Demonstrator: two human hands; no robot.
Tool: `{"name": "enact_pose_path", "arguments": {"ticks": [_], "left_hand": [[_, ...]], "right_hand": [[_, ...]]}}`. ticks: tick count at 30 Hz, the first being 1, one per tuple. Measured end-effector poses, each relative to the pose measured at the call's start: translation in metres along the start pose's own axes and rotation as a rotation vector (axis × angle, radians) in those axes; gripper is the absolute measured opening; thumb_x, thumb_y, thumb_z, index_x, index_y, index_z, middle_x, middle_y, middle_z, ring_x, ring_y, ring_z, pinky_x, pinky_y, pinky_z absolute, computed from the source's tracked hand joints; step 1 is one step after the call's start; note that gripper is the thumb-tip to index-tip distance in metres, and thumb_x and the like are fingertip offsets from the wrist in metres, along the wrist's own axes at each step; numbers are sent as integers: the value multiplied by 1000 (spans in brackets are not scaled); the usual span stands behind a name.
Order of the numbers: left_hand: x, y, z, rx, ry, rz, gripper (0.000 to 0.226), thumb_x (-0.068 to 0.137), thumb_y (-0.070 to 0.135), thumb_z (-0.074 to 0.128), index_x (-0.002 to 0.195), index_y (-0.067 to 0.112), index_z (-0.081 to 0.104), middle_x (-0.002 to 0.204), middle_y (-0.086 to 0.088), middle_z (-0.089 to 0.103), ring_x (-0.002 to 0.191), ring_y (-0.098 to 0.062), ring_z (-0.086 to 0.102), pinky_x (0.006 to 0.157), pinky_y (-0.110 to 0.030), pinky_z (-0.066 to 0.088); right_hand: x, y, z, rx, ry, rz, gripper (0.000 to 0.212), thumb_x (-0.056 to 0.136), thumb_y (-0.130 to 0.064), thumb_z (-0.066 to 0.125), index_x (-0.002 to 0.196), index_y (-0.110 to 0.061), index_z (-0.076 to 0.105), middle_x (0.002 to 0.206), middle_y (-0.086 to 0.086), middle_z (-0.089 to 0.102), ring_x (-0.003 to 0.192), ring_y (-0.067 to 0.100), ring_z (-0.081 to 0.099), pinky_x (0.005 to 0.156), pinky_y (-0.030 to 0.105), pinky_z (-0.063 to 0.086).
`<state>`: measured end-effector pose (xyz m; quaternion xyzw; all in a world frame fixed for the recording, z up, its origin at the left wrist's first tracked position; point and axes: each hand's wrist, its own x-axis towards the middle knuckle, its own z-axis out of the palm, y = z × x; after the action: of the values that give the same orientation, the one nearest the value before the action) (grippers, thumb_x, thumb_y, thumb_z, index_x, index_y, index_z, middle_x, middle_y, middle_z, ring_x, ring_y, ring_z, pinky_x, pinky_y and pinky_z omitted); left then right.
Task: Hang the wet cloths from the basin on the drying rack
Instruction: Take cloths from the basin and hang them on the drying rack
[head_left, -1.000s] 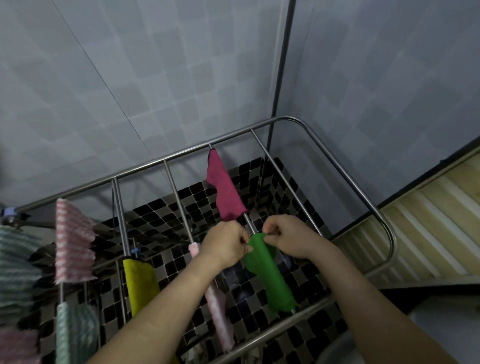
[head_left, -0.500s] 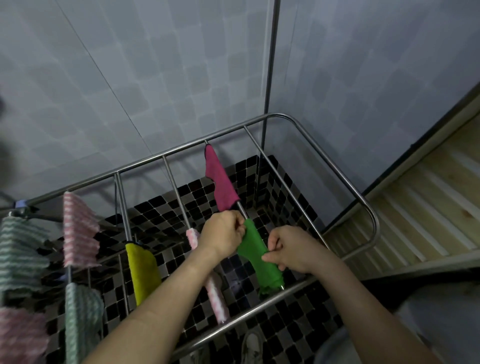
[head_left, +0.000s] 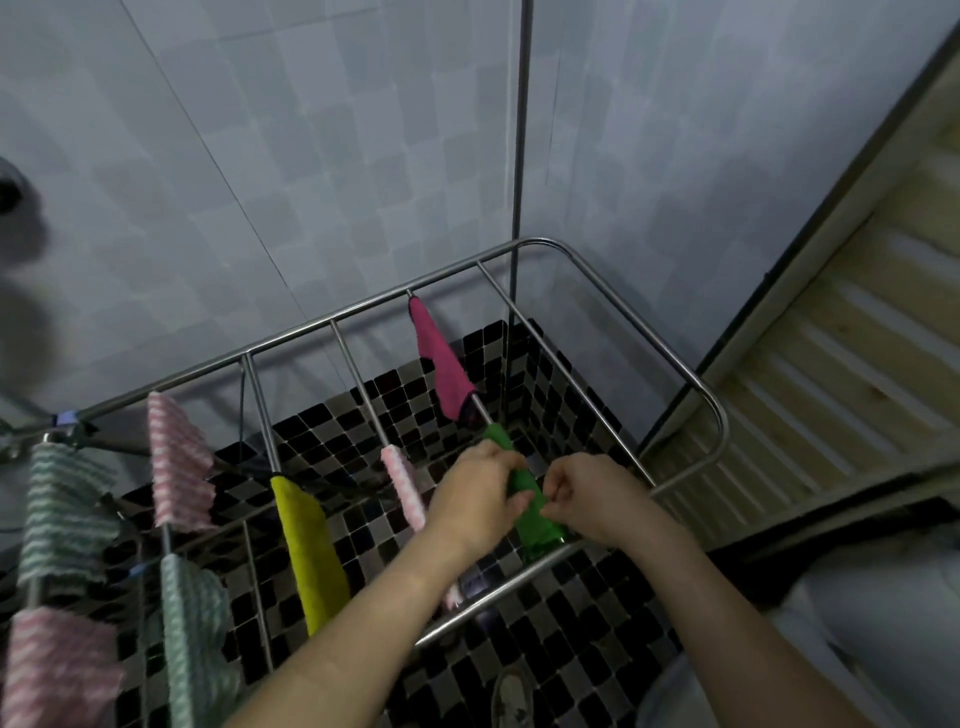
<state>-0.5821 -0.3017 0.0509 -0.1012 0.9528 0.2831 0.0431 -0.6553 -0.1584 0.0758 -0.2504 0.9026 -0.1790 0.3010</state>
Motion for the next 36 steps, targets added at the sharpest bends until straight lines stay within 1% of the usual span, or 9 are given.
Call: {"name": "enact_pose_path", "arguments": {"ticks": [6,10,15,20,23,25,27,33,36], "left_hand": [[-11,5,3,56,7,30,45,93,32,58,135,21,48,128,-3,50,120,-21,45,99,-37,44],[-33,6,-3,-117,137,108,30,96,24,53,124,16,59,115,-3,59,106,-18,56,89,-32,47],[-75,7,-16,-297,167,132,22,99,26,49,108,18,68,96,5,67,87,-10,61,78,-28,48],[-121,10,-23,-581,-4,143,19,98,28,48,83,25,60,65,4,58,58,-21,52,56,-42,43],[-142,26,-28,-873,-151,-10,29,94,17,48,65,22,53,52,10,45,49,-13,39,49,-30,33],[-150,35,-31,-1070,-237,-167,35,90,11,45,56,20,44,45,7,36,39,-11,29,40,-22,24],[-167,45,-27,-1163,-382,-178,33,89,13,42,57,20,41,44,6,31,36,-10,23,37,-18,19],[-231,96,13,-1052,-664,-44,40,100,27,37,60,22,38,48,6,30,41,-10,21,42,-24,14],[-272,121,41,-944,-776,112,37,103,23,35,68,17,45,47,7,32,43,-9,23,40,-19,17]], "right_hand": [[-26,-7,21,16,223,10,20,91,-31,63,108,-20,64,101,-3,67,92,14,63,83,36,54],[-56,-13,40,131,449,-17,23,94,-22,58,115,-15,64,108,3,67,96,16,62,84,35,54],[-98,-23,57,277,616,73,20,93,-19,59,111,-19,67,97,-2,69,85,13,63,78,33,54],[-152,-42,76,626,822,174,13,95,-15,58,96,-21,69,77,-4,69,65,1,62,60,16,48],[-194,-54,84,1066,912,223,14,97,-11,55,95,-9,69,72,6,69,57,9,61,55,17,50],[-217,-58,85,1291,942,227,16,97,-11,54,92,-10,69,69,5,67,55,11,59,52,18,47],[-251,-59,94,1450,1010,275,18,98,-14,52,89,-12,68,66,3,67,55,10,58,53,19,44],[-353,-46,139,1526,1179,460,38,103,-33,40,85,-12,67,73,6,70,60,13,60,52,23,39],[-402,-40,169,1464,1261,578,37,104,-31,38,90,-13,68,76,4,72,66,13,60,57,25,39]]}}
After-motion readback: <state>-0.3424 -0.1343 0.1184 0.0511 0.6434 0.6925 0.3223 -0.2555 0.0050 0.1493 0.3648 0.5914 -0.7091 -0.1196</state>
